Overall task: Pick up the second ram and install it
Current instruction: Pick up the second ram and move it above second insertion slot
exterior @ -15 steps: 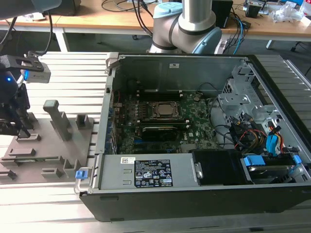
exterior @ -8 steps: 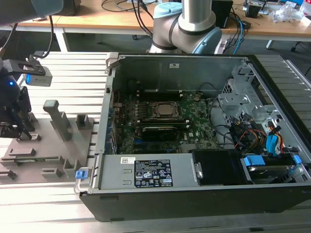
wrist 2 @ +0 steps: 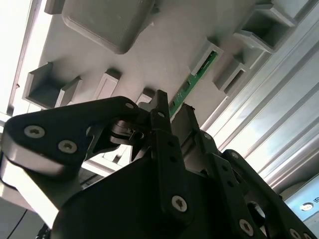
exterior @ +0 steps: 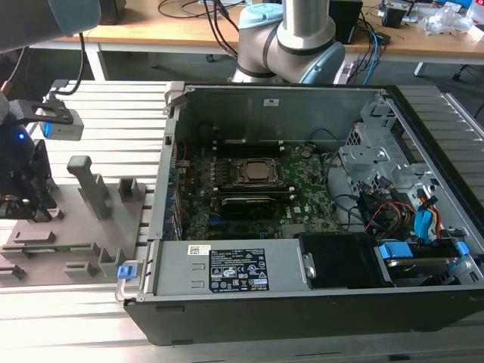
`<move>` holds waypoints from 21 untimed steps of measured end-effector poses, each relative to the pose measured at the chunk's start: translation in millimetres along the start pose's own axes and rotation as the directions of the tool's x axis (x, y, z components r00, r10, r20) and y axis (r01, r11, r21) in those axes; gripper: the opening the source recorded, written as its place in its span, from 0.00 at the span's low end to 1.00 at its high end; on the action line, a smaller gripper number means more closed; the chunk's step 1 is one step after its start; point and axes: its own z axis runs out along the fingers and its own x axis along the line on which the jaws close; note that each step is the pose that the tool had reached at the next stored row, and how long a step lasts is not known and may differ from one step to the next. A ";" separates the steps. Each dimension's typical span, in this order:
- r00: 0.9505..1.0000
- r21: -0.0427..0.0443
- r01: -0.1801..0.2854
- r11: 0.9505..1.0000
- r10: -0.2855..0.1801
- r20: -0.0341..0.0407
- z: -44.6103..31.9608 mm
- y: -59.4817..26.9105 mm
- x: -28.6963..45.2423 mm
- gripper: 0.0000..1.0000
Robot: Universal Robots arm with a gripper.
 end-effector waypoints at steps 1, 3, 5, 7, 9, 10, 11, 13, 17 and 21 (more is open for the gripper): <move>1.000 0.000 0.000 1.000 0.000 0.000 1.0 0.0 0.1 0.30; 1.000 0.000 0.000 1.000 0.000 0.000 3.7 -0.1 0.3 0.30; 1.000 0.000 0.000 1.000 0.000 0.000 7.8 0.0 3.0 0.30; 1.000 0.000 0.000 1.000 0.000 0.000 12.6 1.8 14.2 0.30; 1.000 0.000 0.000 1.000 0.000 0.000 14.2 2.2 16.5 0.30; 1.000 0.000 0.000 1.000 0.000 0.000 15.7 2.6 18.8 0.30; 1.000 0.000 0.000 1.000 0.000 0.000 17.3 2.8 20.8 0.30; 1.000 0.000 0.000 1.000 0.000 0.000 21.3 2.8 22.5 0.30; 1.000 0.000 0.000 1.000 0.000 0.000 28.4 2.8 23.2 0.30; 1.000 0.000 0.000 1.000 0.000 0.000 34.2 2.7 23.8 0.30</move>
